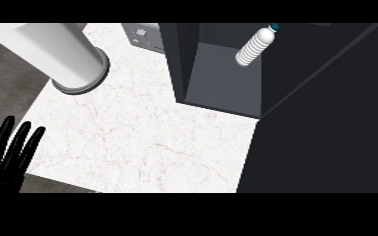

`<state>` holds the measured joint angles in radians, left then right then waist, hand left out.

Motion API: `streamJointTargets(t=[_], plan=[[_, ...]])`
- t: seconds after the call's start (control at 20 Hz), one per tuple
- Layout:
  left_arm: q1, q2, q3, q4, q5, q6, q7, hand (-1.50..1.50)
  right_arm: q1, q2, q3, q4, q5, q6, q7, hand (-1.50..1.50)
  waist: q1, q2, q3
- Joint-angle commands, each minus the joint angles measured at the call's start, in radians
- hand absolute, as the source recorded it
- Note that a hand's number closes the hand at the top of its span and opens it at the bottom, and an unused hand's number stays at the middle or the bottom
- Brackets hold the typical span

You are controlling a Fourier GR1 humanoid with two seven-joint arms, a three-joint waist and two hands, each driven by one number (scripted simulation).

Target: Pick up the bottled water, place it into the cabinet and close the cabinet

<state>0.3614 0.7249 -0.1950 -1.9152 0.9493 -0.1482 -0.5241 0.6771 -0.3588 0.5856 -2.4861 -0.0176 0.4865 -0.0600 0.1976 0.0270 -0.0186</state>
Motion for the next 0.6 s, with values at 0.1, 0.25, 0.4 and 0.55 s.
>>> streamJointTargets(t=[0.1, 0.25, 0.4, 0.55], plan=[[-0.015, 0.024, 0.008, 0.005, 0.012, -0.033, 0.017, -1.50, -0.147, -0.036, 0.143, -0.015, 0.050, 0.080, 0.119, 1.50, 0.040, 0.010, -0.008], [-0.019, 0.031, 0.012, 0.002, 0.017, -0.043, 0.021, -1.50, -0.216, -0.079, 0.106, -0.035, 0.056, 0.108, 0.128, -1.50, 0.068, 0.004, -0.012], [-0.019, 0.043, 0.020, 0.007, 0.014, -0.049, 0.024, -1.50, -0.270, -0.064, 0.103, -0.024, 0.038, 0.094, 0.138, 1.50, 0.070, 0.003, -0.010], [-0.017, 0.045, 0.029, 0.018, 0.022, -0.053, 0.025, -1.50, -0.304, -0.049, 0.104, -0.004, 0.029, 0.073, 0.169, 1.50, 0.064, 0.002, -0.011]])
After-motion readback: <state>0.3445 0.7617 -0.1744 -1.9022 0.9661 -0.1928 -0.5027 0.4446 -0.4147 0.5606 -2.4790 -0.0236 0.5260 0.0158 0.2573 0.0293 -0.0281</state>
